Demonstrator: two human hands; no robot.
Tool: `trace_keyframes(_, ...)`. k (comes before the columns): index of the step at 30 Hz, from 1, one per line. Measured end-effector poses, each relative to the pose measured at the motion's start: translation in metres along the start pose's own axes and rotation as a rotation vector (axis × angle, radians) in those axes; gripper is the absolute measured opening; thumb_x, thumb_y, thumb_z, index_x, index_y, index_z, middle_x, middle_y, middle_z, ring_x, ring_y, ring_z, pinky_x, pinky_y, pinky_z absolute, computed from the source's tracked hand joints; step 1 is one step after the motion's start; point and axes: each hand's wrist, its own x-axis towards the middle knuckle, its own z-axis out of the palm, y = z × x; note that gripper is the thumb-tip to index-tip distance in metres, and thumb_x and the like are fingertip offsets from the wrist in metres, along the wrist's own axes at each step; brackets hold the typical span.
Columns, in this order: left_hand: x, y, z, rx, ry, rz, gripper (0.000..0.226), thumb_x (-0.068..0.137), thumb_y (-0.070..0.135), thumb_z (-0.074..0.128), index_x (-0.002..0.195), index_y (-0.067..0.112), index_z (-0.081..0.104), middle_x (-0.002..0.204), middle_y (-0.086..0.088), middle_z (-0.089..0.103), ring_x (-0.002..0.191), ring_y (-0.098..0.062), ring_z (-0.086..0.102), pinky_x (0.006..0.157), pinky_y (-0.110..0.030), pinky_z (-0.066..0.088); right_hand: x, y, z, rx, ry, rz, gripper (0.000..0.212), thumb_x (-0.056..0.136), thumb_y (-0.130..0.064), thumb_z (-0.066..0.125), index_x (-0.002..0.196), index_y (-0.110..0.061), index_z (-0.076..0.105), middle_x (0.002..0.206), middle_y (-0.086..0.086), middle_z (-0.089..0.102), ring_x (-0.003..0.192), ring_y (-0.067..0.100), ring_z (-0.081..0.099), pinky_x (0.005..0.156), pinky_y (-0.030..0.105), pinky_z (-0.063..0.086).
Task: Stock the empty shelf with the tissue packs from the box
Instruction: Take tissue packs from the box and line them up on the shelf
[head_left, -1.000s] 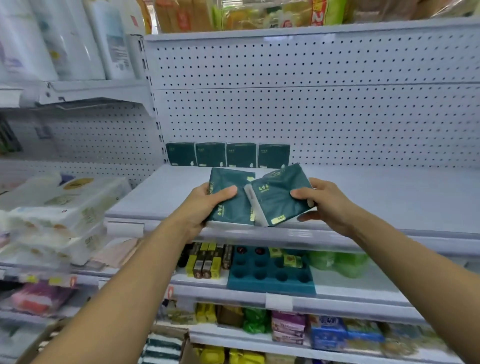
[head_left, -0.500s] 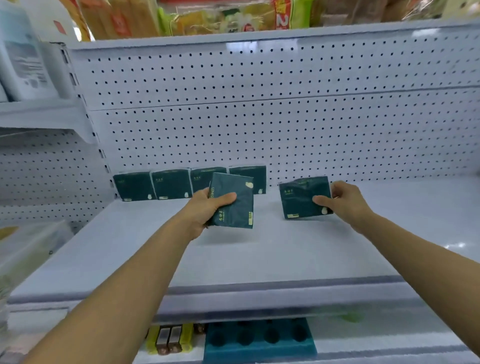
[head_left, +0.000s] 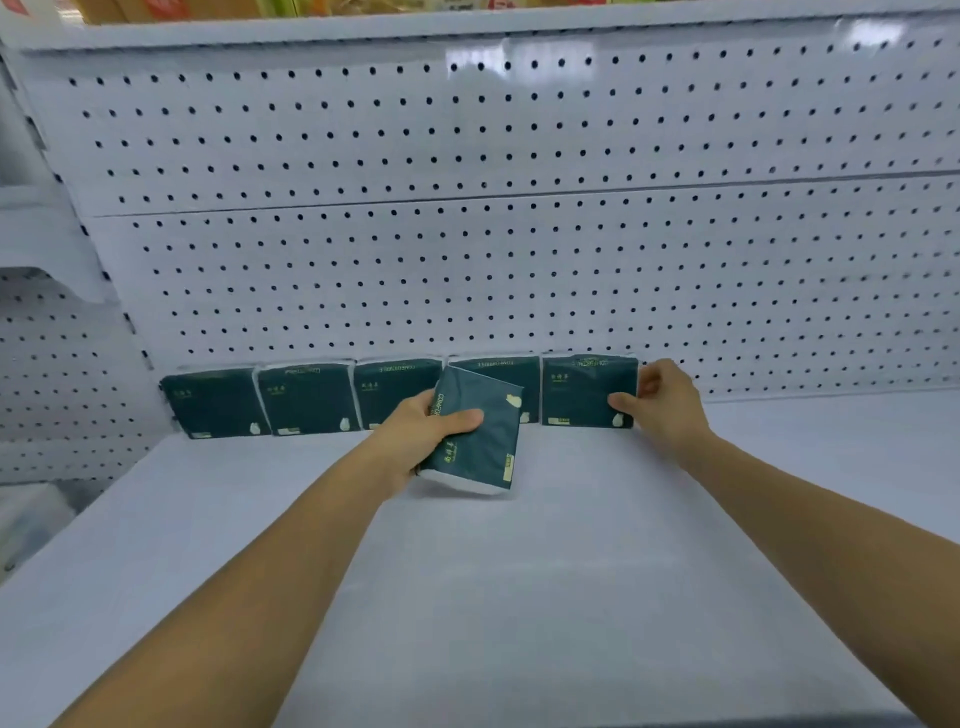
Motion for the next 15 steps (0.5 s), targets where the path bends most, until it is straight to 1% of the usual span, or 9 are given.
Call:
trace_keyframes(2, 0.003, -0.001, 0.001, -0.005, 0.002, -0.009, 0.036, 0.081, 0.022, 0.079, 0.114, 0.021, 0.064, 0.104, -0.001, 0.075, 0.096, -0.022, 0.072, 0.091, -0.039, 0.056, 0.004, 0.0, 0.003, -0.002, -0.006, -0.016, 0.032, 0.082, -0.018, 0.076, 0.099, -0.012, 0.051, 0.091, 0.003, 0.06, 0.074, 0.013, 0.058, 0.065, 0.029, 0.049)
trace_keyframes(4, 0.005, -0.002, 0.002, -0.015, 0.006, -0.013, 0.035, 0.082, 0.021, 0.078, 0.113, 0.021, 0.063, 0.103, -0.001, 0.076, 0.095, -0.021, 0.072, 0.089, -0.038, 0.057, 0.007, 0.0, 0.003, 0.009, -0.018, -0.028, 0.029, 0.084, -0.016, 0.074, 0.099, -0.009, 0.051, 0.085, 0.0, 0.059, 0.066, 0.007, 0.057, 0.057, 0.022, 0.044)
trace_keyframes(6, 0.006, -0.002, 0.004, -0.022, 0.011, -0.016, 0.034, 0.082, 0.021, 0.078, 0.112, 0.022, 0.063, 0.102, -0.001, 0.076, 0.093, -0.021, 0.073, 0.086, -0.036, 0.058, 0.01, 0.002, 0.004, 0.02, -0.025, -0.032, 0.027, 0.084, -0.015, 0.073, 0.099, -0.009, 0.052, 0.084, -0.001, 0.059, 0.064, 0.006, 0.057, 0.054, 0.02, 0.041)
trace_keyframes(8, 0.007, -0.001, 0.006, -0.03, 0.012, -0.017, 0.033, 0.082, 0.021, 0.078, 0.112, 0.022, 0.063, 0.101, 0.0, 0.076, 0.092, -0.021, 0.073, 0.084, -0.036, 0.058, 0.014, 0.005, 0.007, 0.018, -0.019, -0.046, 0.026, 0.084, -0.017, 0.074, 0.098, -0.011, 0.052, 0.088, 0.002, 0.062, 0.069, 0.009, 0.058, 0.057, 0.021, 0.043)
trace_keyframes(11, 0.005, 0.0, 0.008, -0.027, 0.009, -0.018, 0.035, 0.082, 0.022, 0.078, 0.113, 0.022, 0.063, 0.101, 0.0, 0.076, 0.093, -0.021, 0.073, 0.087, -0.038, 0.057, 0.02, 0.007, 0.008, 0.003, -0.051, -0.036, 0.028, 0.084, -0.019, 0.074, 0.1, -0.012, 0.052, 0.097, 0.006, 0.064, 0.075, 0.013, 0.059, 0.06, 0.023, 0.044)
trace_keyframes(13, 0.001, 0.003, 0.009, -0.027, 0.001, -0.022, 0.038, 0.081, 0.022, 0.078, 0.116, 0.021, 0.063, 0.102, -0.001, 0.076, 0.095, -0.022, 0.073, 0.089, -0.039, 0.057, 0.019, 0.006, 0.006, 0.002, -0.09, 0.0, 0.037, 0.084, -0.024, 0.074, 0.11, -0.011, 0.051, 0.106, 0.006, 0.061, 0.083, 0.015, 0.059, 0.066, 0.025, 0.046)
trace_keyframes(14, -0.001, 0.005, 0.01, -0.025, -0.009, -0.02, 0.04, 0.081, 0.021, 0.078, 0.118, 0.02, 0.062, 0.104, -0.001, 0.076, 0.095, -0.022, 0.073, 0.088, -0.039, 0.057, 0.017, 0.005, 0.003, 0.0, -0.068, 0.015, 0.046, 0.084, -0.028, 0.074, 0.117, -0.01, 0.049, 0.111, 0.006, 0.058, 0.09, 0.017, 0.058, 0.073, 0.028, 0.047)
trace_keyframes(15, -0.004, 0.007, 0.011, -0.017, -0.026, -0.012, 0.041, 0.081, 0.021, 0.078, 0.119, 0.02, 0.062, 0.105, -0.001, 0.075, 0.096, -0.022, 0.072, 0.086, -0.038, 0.058, 0.012, 0.002, -0.001, -0.002, -0.009, 0.008, 0.053, 0.084, -0.033, 0.073, 0.124, -0.011, 0.046, 0.114, 0.005, 0.054, 0.094, 0.018, 0.055, 0.079, 0.033, 0.048)
